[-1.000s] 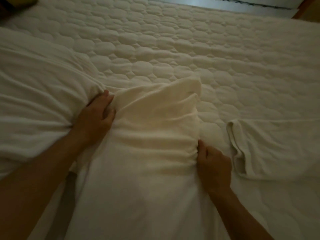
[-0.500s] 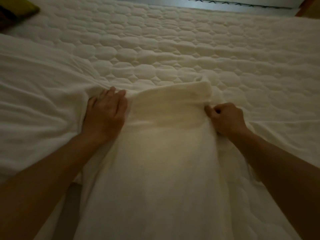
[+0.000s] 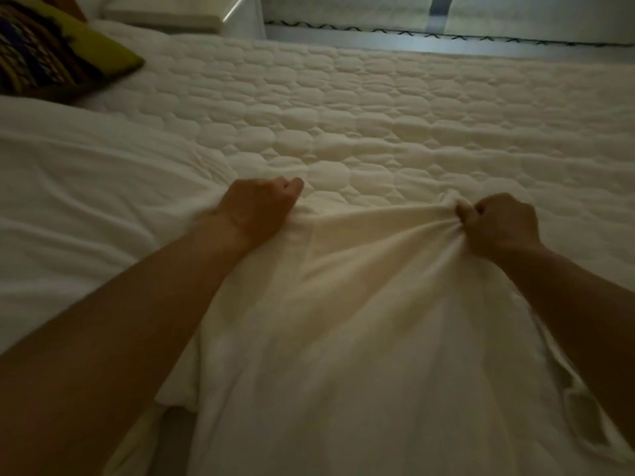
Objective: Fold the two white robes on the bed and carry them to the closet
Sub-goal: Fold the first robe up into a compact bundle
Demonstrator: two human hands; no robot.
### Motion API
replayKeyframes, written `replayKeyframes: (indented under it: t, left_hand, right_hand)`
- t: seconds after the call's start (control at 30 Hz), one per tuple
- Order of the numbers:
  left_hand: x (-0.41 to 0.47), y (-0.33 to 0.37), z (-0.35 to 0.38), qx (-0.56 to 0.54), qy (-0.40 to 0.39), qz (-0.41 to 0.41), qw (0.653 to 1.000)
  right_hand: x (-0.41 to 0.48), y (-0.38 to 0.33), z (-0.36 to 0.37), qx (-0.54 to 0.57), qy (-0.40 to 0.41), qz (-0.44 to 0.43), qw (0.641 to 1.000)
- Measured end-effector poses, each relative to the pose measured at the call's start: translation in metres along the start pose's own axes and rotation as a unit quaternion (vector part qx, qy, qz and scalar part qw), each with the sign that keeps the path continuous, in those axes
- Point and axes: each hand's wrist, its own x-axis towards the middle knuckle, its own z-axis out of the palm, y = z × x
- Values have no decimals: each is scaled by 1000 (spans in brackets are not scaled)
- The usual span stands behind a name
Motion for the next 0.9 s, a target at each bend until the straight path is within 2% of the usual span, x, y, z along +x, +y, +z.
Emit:
replayKeyframes:
  t: [0.03, 0.1, 0.17, 0.2, 0.27, 0.3, 0.37, 0.47, 0.53, 0.6, 0.77, 0.9]
  left_hand:
    - [2, -1, 2, -26, 4, -45, 999]
    - [2, -7, 8, -60, 7, -76, 995]
    - [-7, -16, 6, -24, -14, -20, 999]
    - [-11, -21, 5, 3, -29, 15, 999]
    - [-15, -28, 3, 111, -22, 63, 992]
    - [-14, -31, 4, 145, -15, 67, 987]
    - [-8, -32, 3, 135, -20, 59, 989]
    - [4, -36, -1, 75, 1, 22, 997]
    - [7, -43, 1, 61, 26, -2, 998]
    - [3, -44, 12, 45, 33, -16, 998]
    - [3, -40, 42, 53, 7, -15, 998]
    - [3, -33, 40, 63, -20, 0, 998]
  right_hand:
    - [-2, -1, 6, -34, 14, -6, 999]
    - [-9, -13, 10, -11, 57, -37, 998]
    - [-17, -35, 9, 51, 128, -155, 978]
    - [-17, -46, 9, 48, 143, -224, 963]
    - [-16, -59, 17, -54, 91, -304, 947]
    - [-12, -59, 24, -121, 46, -311, 942]
    - [-6, -57, 33, -176, 1, -306, 936]
    - [2, -52, 34, -144, 74, -375, 913]
    - [7, -52, 27, -89, 123, -373, 915]
    - [9, -48, 31, -58, 149, -331, 930]
    - [15, -52, 58, -106, 125, -288, 944]
    - [17, -60, 54, -207, 109, -269, 934]
